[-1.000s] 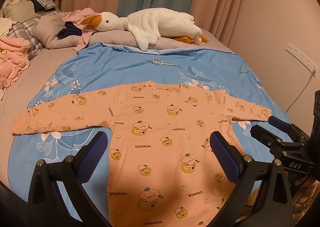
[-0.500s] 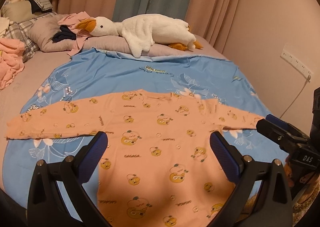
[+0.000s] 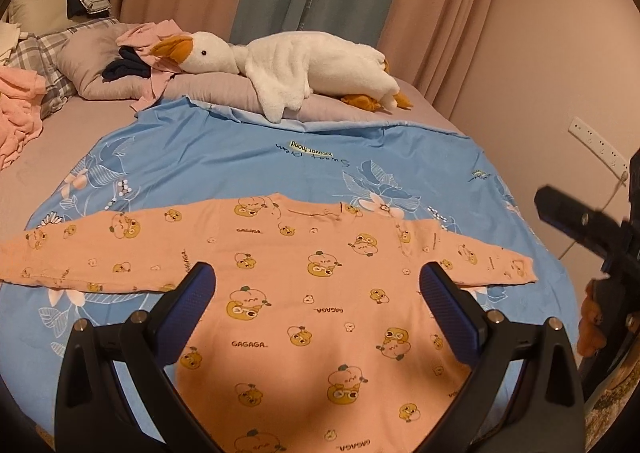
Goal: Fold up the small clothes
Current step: 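Grasp the cuff of one onesie sleeve with the right gripper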
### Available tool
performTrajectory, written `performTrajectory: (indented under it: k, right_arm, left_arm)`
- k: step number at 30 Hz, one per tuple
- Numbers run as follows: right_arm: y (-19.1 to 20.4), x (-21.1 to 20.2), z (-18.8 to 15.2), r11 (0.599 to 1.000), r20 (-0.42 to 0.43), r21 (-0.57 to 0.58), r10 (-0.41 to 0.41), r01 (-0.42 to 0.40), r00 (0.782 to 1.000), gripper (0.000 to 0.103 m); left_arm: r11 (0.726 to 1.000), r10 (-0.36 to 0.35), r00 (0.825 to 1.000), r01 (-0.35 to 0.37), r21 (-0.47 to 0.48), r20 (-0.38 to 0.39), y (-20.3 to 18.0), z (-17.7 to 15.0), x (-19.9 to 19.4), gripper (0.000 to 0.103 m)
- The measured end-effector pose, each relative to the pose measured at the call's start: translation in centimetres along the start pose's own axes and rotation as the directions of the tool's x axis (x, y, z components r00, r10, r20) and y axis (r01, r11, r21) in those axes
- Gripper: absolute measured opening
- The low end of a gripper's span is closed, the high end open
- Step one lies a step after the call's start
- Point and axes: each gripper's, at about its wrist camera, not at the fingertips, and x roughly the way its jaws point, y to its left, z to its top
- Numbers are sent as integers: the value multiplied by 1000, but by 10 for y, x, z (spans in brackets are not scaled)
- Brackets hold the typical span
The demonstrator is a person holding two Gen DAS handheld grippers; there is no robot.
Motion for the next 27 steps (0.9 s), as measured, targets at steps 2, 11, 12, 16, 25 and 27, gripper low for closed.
performTrajectory:
  k: [2, 11, 12, 16, 25, 27]
  right_arm:
    - [-8, 6, 3, 1000, 3, 12, 0, 0, 1000, 102]
    - [-86, 19, 4, 984, 34, 172, -45, 39, 998, 94]
    - [-102, 18, 4, 977, 33, 205, -63, 55, 997, 90]
    - [-178, 5, -8, 912, 33, 396, -132, 108, 991, 72]
    - [-326, -39, -85, 599, -109, 724, -391, 343, 914, 46]
    - [-343, -38, -101, 535, -148, 767, -392, 355, 908, 39]
  left_arm:
    - [1000, -15, 1000, 15, -8, -12, -2, -1, 8, 101]
    - [997, -68, 992, 65, -28, -107, -24, -12, 60, 84]
    - [998, -67, 990, 64, -25, -122, -27, -15, 66, 82]
    - [996, -90, 975, 87, -25, -204, -39, -31, 91, 66]
    - [991, -130, 936, 130, -22, -327, -56, -53, 125, 46]
    - [991, -134, 935, 134, -22, -327, -58, -54, 126, 46]
